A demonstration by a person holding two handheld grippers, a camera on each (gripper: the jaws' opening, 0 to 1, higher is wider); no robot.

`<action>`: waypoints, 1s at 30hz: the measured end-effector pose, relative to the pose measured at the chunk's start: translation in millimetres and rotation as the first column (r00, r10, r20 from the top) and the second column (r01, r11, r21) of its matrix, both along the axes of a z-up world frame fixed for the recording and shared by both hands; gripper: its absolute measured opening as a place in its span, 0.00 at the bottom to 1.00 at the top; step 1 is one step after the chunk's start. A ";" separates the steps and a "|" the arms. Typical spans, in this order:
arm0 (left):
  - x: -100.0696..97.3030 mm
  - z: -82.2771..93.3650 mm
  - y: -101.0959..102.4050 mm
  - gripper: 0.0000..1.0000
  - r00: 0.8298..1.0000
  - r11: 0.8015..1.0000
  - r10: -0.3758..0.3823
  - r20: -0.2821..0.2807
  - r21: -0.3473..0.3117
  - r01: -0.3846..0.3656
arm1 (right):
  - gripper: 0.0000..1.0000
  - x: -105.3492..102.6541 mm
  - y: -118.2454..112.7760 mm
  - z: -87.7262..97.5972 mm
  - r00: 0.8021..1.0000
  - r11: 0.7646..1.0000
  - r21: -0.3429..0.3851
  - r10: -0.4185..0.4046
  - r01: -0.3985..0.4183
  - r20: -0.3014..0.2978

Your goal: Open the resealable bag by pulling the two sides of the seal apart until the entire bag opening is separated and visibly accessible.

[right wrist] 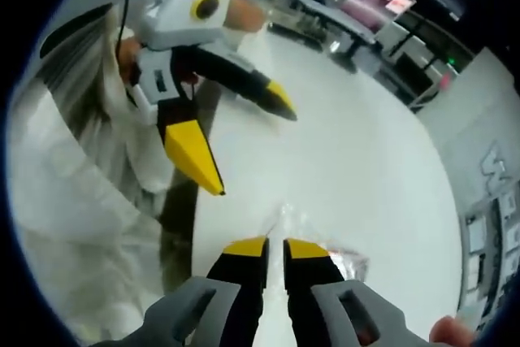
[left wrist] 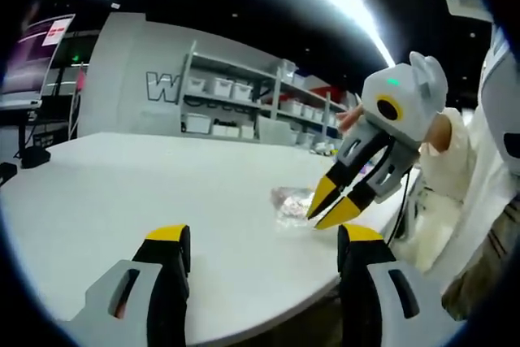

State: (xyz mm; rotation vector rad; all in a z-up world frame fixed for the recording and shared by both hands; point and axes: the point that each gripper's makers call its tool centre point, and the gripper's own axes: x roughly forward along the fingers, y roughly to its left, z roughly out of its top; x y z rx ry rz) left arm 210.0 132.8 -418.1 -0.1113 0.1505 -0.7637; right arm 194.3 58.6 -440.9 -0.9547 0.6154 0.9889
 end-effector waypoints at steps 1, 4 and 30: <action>-0.2 0.0 -0.2 0.73 1.000 1.000 -0.001 0.000 0.000 0.001 | 0.02 -0.6 0.2 -0.9 1.000 1.000 0.000 -0.001 0.001 -0.004; -1.0 -0.8 -0.5 0.73 1.000 1.000 -0.002 -0.002 0.001 0.002 | 0.01 -1.4 0.5 -3.5 1.000 1.000 0.005 -0.003 0.003 -0.014; -8.5 1.9 -17.7 0.53 0.995 0.996 -0.091 -0.037 -0.021 0.090 | 0.00 4.6 -3.6 4.7 0.985 0.951 0.260 -0.152 0.167 -0.076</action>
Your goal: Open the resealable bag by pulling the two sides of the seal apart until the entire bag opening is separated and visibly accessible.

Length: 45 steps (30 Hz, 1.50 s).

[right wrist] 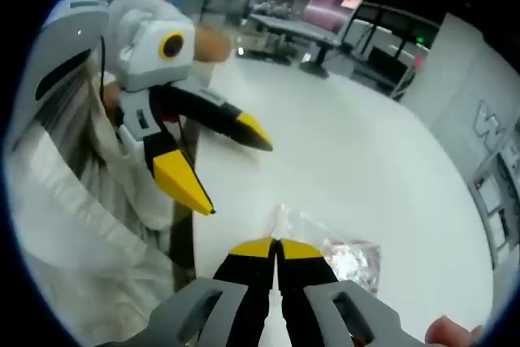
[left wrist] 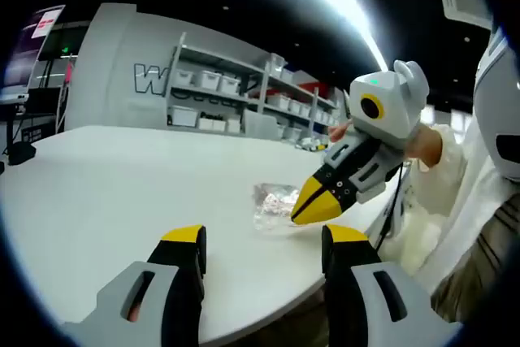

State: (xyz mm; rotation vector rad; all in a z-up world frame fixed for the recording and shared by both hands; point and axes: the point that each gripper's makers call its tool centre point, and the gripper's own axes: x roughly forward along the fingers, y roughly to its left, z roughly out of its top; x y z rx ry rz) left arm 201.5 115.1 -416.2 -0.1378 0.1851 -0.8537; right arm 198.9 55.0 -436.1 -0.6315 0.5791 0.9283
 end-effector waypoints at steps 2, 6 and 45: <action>0.4 1.3 0.0 0.49 1.000 1.000 -0.006 0.004 0.002 0.006 | 0.00 1.0 -2.7 -1.8 1.000 1.000 0.020 -0.020 0.020 -0.003; 4.9 0.4 0.8 0.47 0.998 0.997 -0.010 0.054 0.076 0.006 | 0.00 3.9 -5.1 -1.7 0.997 0.993 0.097 -0.069 0.071 -0.022; 0.8 8.2 -65.6 0.25 0.533 0.555 -0.692 0.487 0.831 -0.039 | 0.00 22.2 -21.2 9.5 0.952 0.822 0.486 -0.213 0.296 -0.221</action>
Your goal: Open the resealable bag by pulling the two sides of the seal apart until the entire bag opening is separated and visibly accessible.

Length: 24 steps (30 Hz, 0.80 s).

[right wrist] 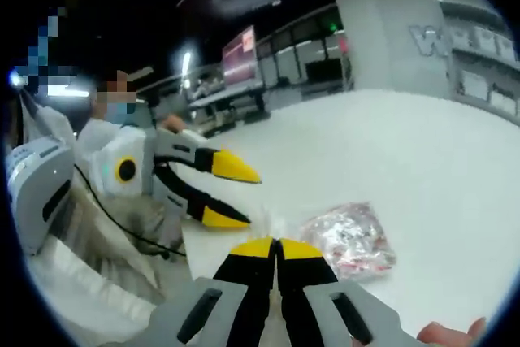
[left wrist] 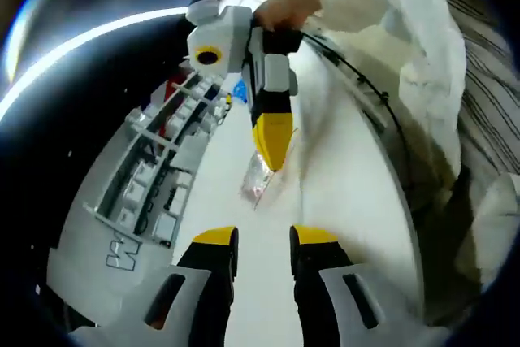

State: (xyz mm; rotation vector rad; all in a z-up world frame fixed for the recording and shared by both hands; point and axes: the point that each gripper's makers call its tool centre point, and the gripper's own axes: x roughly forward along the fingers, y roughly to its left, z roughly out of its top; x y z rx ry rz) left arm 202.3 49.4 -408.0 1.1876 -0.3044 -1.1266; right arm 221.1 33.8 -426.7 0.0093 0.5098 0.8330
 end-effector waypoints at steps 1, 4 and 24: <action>-4.2 3.7 -4.4 0.25 0.999 1.000 -0.028 0.041 0.013 0.027 | 0.00 -0.2 0.4 0.0 1.000 1.000 0.001 0.002 -0.002 0.000; -16.0 6.0 -15.4 0.25 0.990 0.993 -0.099 0.105 0.075 0.091 | 0.00 0.4 1.6 0.9 1.000 1.000 0.010 0.003 -0.003 0.004; -53.1 6.1 -64.0 0.16 0.911 0.887 -0.354 0.212 0.384 0.256 | 0.00 -1.4 3.3 0.0 0.999 0.998 0.056 -0.016 0.013 0.051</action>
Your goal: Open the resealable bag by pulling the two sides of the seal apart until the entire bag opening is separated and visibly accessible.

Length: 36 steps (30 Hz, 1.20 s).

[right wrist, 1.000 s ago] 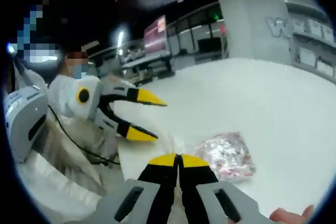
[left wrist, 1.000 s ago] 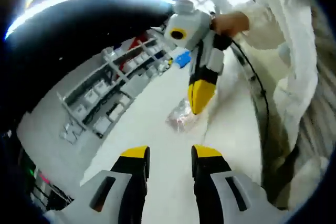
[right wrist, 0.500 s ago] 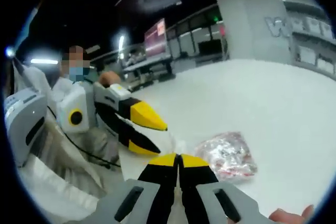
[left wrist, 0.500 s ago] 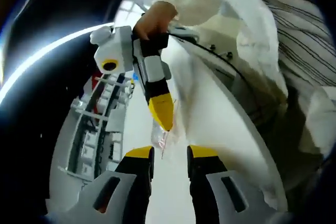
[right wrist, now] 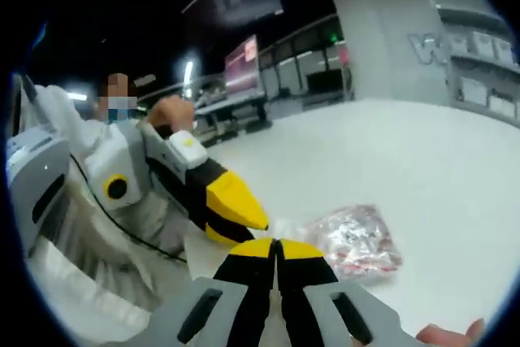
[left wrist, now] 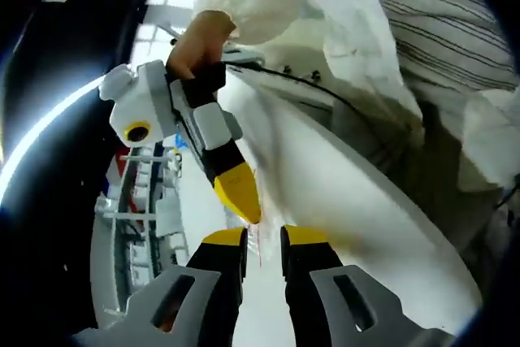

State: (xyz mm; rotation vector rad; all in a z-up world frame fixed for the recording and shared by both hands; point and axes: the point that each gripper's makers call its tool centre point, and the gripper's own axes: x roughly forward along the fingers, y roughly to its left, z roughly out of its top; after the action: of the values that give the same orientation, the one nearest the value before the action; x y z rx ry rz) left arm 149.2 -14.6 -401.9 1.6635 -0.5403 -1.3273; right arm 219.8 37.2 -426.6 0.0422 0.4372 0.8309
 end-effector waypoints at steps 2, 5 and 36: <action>26.6 -16.7 31.0 0.16 1.000 1.000 -0.002 -0.005 0.014 0.002 | 0.00 -1.1 -1.2 -0.4 1.000 1.000 0.010 -0.003 0.003 0.002; 51.8 -31.4 57.8 0.16 1.000 1.000 -0.011 -0.005 0.024 0.011 | 0.00 -3.4 -2.2 -1.6 1.000 1.000 0.018 -0.004 0.004 0.001; 55.1 -30.4 51.1 0.08 0.997 0.999 -0.035 0.071 0.009 0.034 | 0.00 -4.6 -1.6 -3.4 1.000 0.996 0.092 -0.009 0.010 -0.015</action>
State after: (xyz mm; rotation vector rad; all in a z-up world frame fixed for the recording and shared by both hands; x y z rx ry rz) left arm 204.3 36.5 -432.3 1.7197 -0.6092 -1.3004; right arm 215.2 35.5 -430.0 0.1356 0.4116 0.8416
